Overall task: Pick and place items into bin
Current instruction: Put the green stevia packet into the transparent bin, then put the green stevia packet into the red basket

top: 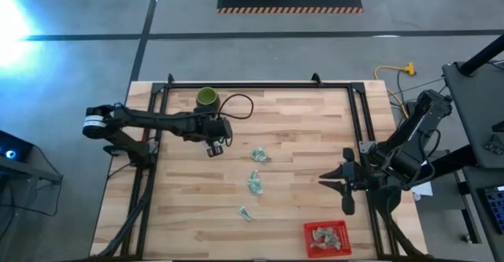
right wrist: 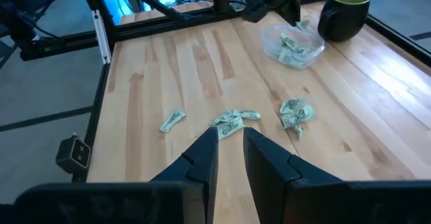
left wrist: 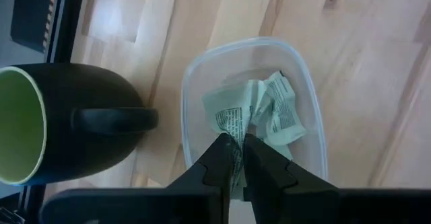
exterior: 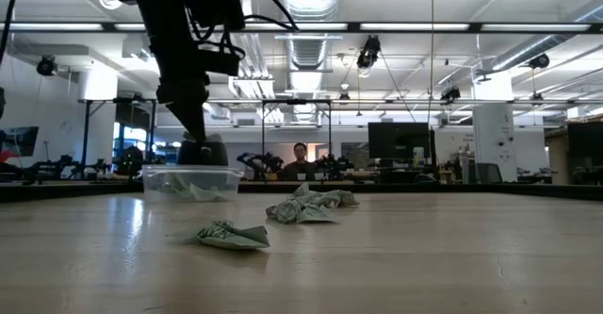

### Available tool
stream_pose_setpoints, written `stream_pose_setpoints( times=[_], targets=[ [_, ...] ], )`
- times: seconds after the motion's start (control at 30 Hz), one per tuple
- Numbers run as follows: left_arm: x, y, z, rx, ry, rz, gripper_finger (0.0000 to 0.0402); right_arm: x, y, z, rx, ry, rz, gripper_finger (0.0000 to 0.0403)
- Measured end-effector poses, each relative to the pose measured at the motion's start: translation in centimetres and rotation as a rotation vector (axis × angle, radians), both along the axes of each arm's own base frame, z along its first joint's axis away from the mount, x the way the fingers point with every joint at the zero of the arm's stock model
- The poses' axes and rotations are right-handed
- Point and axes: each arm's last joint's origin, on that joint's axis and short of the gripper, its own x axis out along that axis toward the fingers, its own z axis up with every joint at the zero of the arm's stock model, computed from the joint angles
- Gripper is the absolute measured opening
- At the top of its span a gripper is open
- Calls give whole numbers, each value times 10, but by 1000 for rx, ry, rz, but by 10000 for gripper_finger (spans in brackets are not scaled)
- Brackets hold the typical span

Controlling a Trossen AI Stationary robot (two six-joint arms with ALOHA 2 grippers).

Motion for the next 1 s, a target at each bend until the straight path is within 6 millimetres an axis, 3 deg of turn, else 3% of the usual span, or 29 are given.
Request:
stream_pose_setpoints(
  times=[0.33, 0.63, 0.8, 1.0],
  targets=[
    [0, 0, 0, 4, 2, 1, 80, 0, -1, 0, -13, -14, -18, 62],
    [-6, -3, 1, -90, -6, 59, 86, 9, -11, 1, -91, -18, -74, 61],
    [-13, -12, 4, -299, -21, 117, 86, 30, -27, -6, -167, 70, -87, 61],
    [-14, -40, 14, -455, -83, 68, 87, 72, -47, -28, -239, 239, -56, 61]
  ],
)
